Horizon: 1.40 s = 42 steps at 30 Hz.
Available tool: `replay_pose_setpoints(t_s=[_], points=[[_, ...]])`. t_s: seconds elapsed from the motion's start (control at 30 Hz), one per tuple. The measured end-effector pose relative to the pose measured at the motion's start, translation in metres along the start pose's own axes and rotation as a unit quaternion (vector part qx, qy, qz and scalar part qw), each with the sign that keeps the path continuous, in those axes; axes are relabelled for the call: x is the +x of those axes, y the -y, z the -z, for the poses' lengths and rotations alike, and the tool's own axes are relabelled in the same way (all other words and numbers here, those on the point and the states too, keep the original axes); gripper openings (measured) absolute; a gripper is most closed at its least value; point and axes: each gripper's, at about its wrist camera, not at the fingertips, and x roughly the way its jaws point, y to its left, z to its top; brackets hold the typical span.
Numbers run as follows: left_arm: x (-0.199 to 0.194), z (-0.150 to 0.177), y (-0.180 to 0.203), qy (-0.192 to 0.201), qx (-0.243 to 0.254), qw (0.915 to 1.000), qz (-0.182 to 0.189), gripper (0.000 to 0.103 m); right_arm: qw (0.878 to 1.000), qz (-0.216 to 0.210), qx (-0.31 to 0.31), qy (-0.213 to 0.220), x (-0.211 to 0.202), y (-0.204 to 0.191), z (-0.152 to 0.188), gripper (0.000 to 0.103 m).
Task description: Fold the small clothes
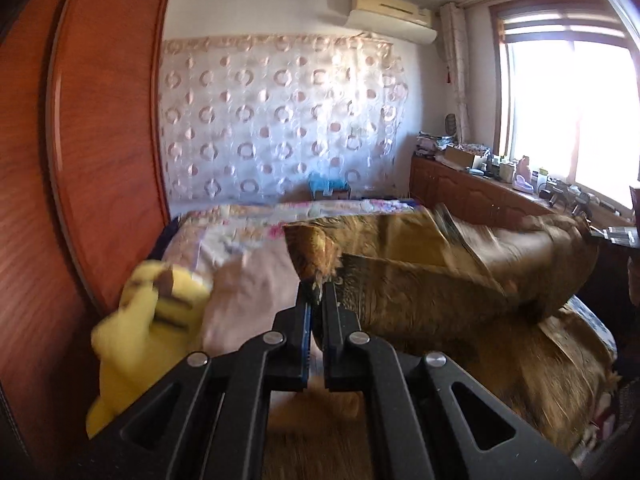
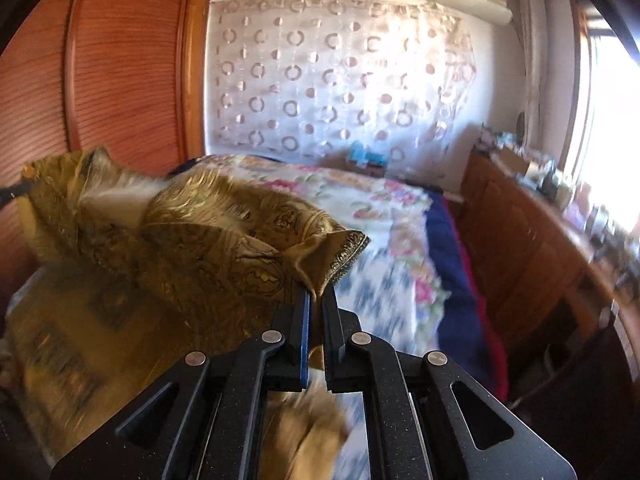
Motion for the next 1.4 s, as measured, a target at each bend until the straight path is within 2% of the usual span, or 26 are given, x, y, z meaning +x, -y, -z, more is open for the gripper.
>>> replay_pose_setpoints(t_s=[0.2, 0.37, 0.47, 0.53, 0.6, 0.73, 0.8, 0.87, 0.93, 1.07, 1.23, 1.4], points=[[-0.034, 0.051, 0.006, -0.025, -0.003, 0.9996, 0.01, 0.001, 0.999, -0.038, 0.011, -0.032, -0.044, -0.014, 0.061, 0.002], [-0.048, 0.085, 0.002, -0.057, -0.03, 0.9978, 0.014, 0.003, 0.997, -0.051, 0.014, -0.061, -0.059, -0.018, 0.089, 0.002], [-0.047, 0.101, 0.0, -0.074, -0.02, 0.997, -0.001, 0.01, 0.994, -0.064, 0.027, -0.08, -0.06, -0.018, 0.109, 0.003], [-0.048, 0.106, -0.003, -0.081, -0.017, 0.9965, 0.005, 0.015, 0.994, -0.06, 0.021, -0.094, -0.057, -0.021, 0.119, 0.003], [-0.051, 0.105, -0.003, -0.082, -0.013, 0.9966, 0.004, 0.021, 0.992, -0.061, 0.021, -0.104, -0.054, -0.022, 0.124, 0.01], [-0.055, 0.096, -0.001, -0.084, 0.002, 0.9965, 0.003, 0.033, 0.994, -0.051, 0.023, -0.092, -0.06, -0.021, 0.12, 0.021], [-0.058, 0.089, 0.0, -0.084, 0.012, 0.9964, -0.002, 0.037, 0.995, -0.051, 0.022, -0.079, -0.065, -0.019, 0.115, 0.03], [-0.065, 0.08, 0.004, -0.074, 0.019, 0.9971, 0.003, 0.042, 0.997, -0.048, 0.018, -0.064, -0.071, -0.019, 0.107, 0.038], [-0.072, 0.072, 0.004, -0.065, 0.023, 0.9976, 0.004, 0.051, 0.997, -0.047, 0.018, -0.054, -0.074, -0.019, 0.1, 0.041], [-0.075, 0.064, 0.003, -0.07, 0.023, 0.9973, 0.004, 0.051, 0.998, -0.043, 0.013, -0.039, -0.071, -0.018, 0.087, 0.054], [-0.068, 0.064, -0.003, -0.073, 0.021, 0.9969, -0.022, 0.052, 0.998, -0.041, 0.014, -0.035, -0.055, -0.017, 0.078, 0.059], [-0.05, 0.067, -0.009, -0.09, 0.012, 0.9957, -0.021, 0.052, 0.998, -0.039, 0.019, -0.05, -0.029, -0.017, 0.076, 0.065]])
